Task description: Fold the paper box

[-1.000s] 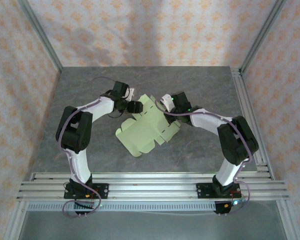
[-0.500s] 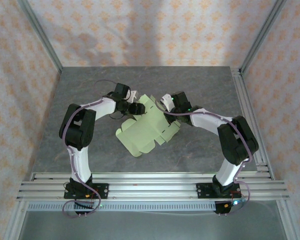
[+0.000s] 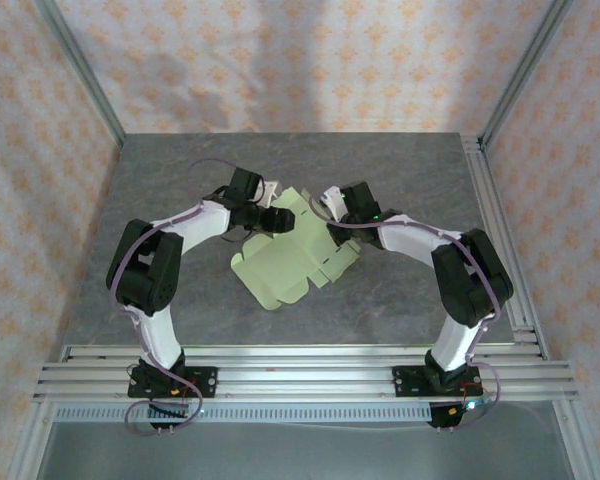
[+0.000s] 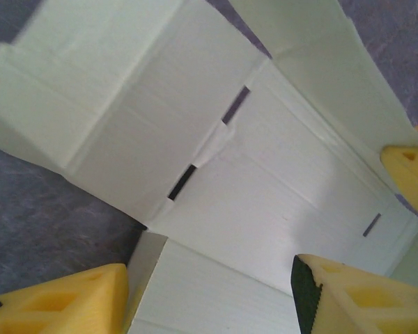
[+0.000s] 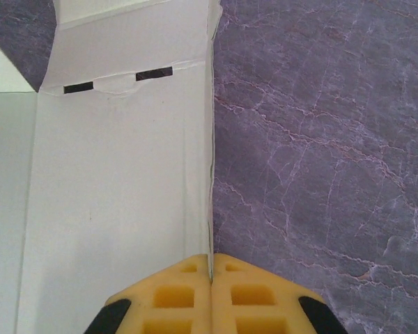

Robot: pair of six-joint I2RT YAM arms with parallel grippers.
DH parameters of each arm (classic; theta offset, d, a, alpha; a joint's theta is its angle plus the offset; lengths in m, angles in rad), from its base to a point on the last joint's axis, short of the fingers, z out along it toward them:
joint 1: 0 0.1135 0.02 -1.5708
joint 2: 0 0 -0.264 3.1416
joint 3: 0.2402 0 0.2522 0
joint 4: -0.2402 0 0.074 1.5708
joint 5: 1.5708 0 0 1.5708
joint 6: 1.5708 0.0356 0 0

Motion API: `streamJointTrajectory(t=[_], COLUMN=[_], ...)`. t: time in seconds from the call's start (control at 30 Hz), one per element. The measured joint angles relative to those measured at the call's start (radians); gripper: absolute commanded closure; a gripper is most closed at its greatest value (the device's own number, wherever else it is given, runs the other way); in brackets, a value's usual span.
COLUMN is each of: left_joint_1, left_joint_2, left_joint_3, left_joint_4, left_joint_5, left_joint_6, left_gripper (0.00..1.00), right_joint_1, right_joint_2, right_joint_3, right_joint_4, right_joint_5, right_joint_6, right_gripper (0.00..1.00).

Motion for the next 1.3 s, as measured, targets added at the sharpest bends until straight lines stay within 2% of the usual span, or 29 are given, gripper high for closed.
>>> streamJointTrajectory(t=[0.3, 0.43, 0.63, 0.67, 0.87, 0.97, 1.07, 1.17, 1.3], left_joint_1=[-0.025, -0.037, -0.038, -0.038, -0.039, -0.05, -0.076, -0.106, -0.14], left_joint_2=[0.007, 0.061, 0.125, 0.134, 0.152, 0.152, 0.157, 0.171, 0.185], left_joint_3=[-0.01, -0.003, 0.018, 0.024, 0.05, 0.06, 0.09, 0.127, 0.159], left_joint_4=[-0.002, -0.003, 0.01, 0.01, 0.004, -0.017, -0.068, -0.117, -0.161], left_joint_5=[0.004, 0.004, 0.016, 0.015, -0.014, -0.063, -0.152, -0.245, -0.347], left_joint_6=[0.0, 0.0, -0.012, -0.018, -0.042, -0.043, -0.042, -0.034, -0.018], left_gripper=[0.37, 0.38, 0.46, 0.51, 0.58, 0.67, 0.71, 0.8, 0.84], right_joint_1=[0.0, 0.0, -0.003, -0.004, -0.008, -0.008, -0.008, -0.008, -0.008], right_joint_2=[0.005, 0.01, 0.011, 0.011, 0.011, 0.011, 0.011, 0.011, 0.011], right_joint_3=[0.009, 0.011, 0.011, 0.011, 0.012, 0.016, 0.024, 0.028, 0.028], right_joint_4=[-0.008, -0.013, -0.024, -0.024, -0.028, -0.035, -0.045, -0.05, -0.053], right_joint_5=[0.007, 0.012, 0.016, 0.016, 0.026, 0.026, 0.026, 0.031, 0.038], right_joint_6=[0.003, 0.003, 0.003, 0.003, -0.001, -0.005, -0.012, -0.02, -0.026], right_gripper=[1.0, 1.0, 1.0, 1.0, 1.0, 1.0, 1.0, 1.0, 1.0])
